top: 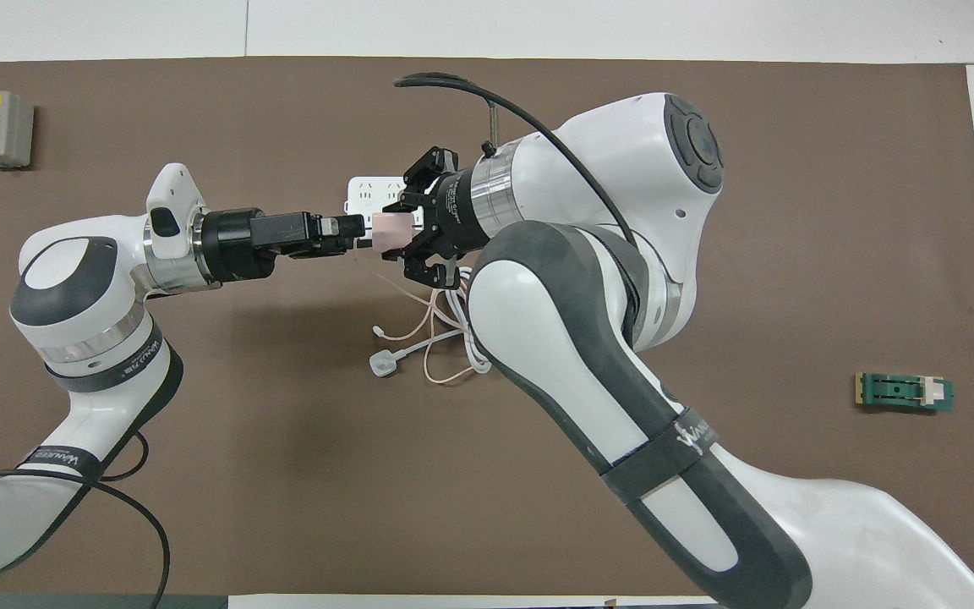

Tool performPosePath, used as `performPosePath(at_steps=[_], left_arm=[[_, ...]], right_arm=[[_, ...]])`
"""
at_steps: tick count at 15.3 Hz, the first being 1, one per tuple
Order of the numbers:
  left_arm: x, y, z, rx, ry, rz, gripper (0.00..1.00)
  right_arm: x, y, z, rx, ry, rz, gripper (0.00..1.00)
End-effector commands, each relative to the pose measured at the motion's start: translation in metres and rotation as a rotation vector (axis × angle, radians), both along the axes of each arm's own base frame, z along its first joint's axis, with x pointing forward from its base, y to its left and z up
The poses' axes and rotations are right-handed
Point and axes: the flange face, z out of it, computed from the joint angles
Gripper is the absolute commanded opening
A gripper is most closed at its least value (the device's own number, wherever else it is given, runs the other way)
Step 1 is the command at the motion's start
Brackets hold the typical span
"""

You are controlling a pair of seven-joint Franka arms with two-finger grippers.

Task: Plug charger into power strip
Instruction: 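Grasp the charger with the left gripper from the right gripper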

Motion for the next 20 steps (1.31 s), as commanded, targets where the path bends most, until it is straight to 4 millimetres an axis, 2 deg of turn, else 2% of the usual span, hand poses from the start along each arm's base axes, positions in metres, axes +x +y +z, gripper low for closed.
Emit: performPosePath(at_steps=[1,10,12,15,16,18,19,20], left_arm=[[-0.008,-0.002,0.002,-0.026,0.048,-0.011,1.0],[-0.009,-0.013,-0.001,0.001,0.053,-0.003,1.0],[-0.008,-0.012,-0.001,0.002,0.052,0.001,0.91],[-0.007,-0.011,0.0,0.004,0.052,0.003,0.62],[-0.006,-0.01,-0.002,0.016,0.053,0.015,0.56],[-0.004,-0.009,-0.003,0.022,0.058,0.026,0.51],[-0.004,-0.01,-0.003,0.026,0.06,0.028,0.45],[-0.003,-0.008,-0.004,0.032,0.064,0.037,0.35]], right_arm=[[0.004,0.003,0.004,0.025,0.004,-0.027,0.0],[0.004,0.003,0.004,0.025,0.005,-0.026,0.0],[0.003,0.004,0.004,0.025,0.006,-0.025,0.0],[0.003,0.004,0.003,0.025,0.007,-0.025,0.0],[0.004,0.003,0.004,0.025,0.005,-0.028,0.0],[0.004,0.004,0.003,0.025,0.006,-0.026,0.0],[0.004,0.003,0.004,0.025,0.005,-0.028,0.0],[0.004,0.003,0.004,0.025,0.005,-0.028,0.0]])
